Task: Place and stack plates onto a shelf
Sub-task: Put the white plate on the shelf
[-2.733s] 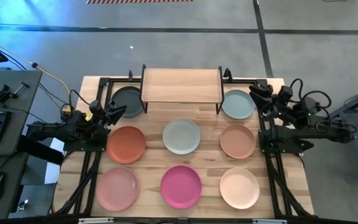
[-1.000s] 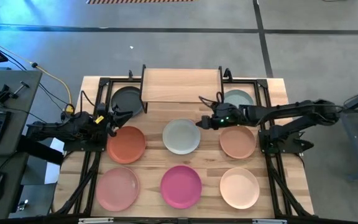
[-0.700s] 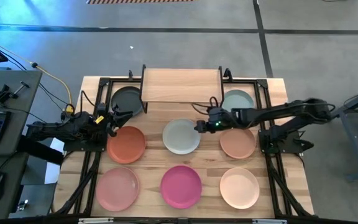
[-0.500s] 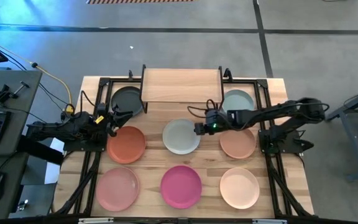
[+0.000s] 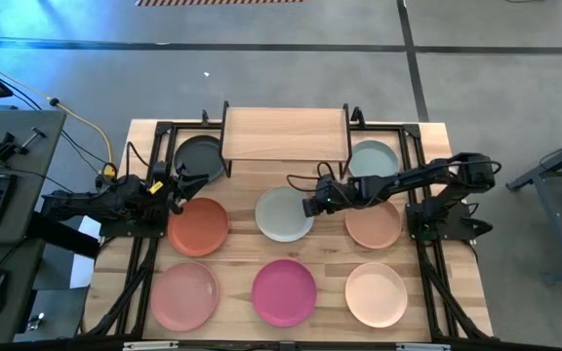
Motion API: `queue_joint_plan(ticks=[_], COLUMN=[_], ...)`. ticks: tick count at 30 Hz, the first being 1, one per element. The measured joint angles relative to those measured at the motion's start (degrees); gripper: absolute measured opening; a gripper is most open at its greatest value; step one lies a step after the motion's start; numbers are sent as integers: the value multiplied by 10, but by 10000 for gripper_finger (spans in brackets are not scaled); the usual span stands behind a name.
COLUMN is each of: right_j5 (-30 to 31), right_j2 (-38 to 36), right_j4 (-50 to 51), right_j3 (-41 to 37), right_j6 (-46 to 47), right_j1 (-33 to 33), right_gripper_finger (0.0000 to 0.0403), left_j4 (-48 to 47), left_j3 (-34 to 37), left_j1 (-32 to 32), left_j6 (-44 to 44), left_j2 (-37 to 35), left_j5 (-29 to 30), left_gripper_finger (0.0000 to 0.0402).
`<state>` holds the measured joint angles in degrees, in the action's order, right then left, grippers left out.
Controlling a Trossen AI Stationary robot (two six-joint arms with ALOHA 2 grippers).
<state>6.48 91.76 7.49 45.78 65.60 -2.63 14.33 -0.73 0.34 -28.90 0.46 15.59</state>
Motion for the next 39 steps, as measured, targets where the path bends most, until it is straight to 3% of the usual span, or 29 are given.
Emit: queue_joint_plan(ticks=[25, 39], right_j5=[20, 19], right_j2=[51, 51], right_j4=[-21, -20], right_j3=[0, 0], right_j6=[-10, 18], right_j1=[0, 0], right_gripper_finger=[182, 44], left_j4=[-8, -12], left_j3=[0, 0], left_j1=[0, 0], left_j6=[0, 0], left_j2=[0, 0], left_j5=[3, 2], left_gripper_finger=[90, 90])
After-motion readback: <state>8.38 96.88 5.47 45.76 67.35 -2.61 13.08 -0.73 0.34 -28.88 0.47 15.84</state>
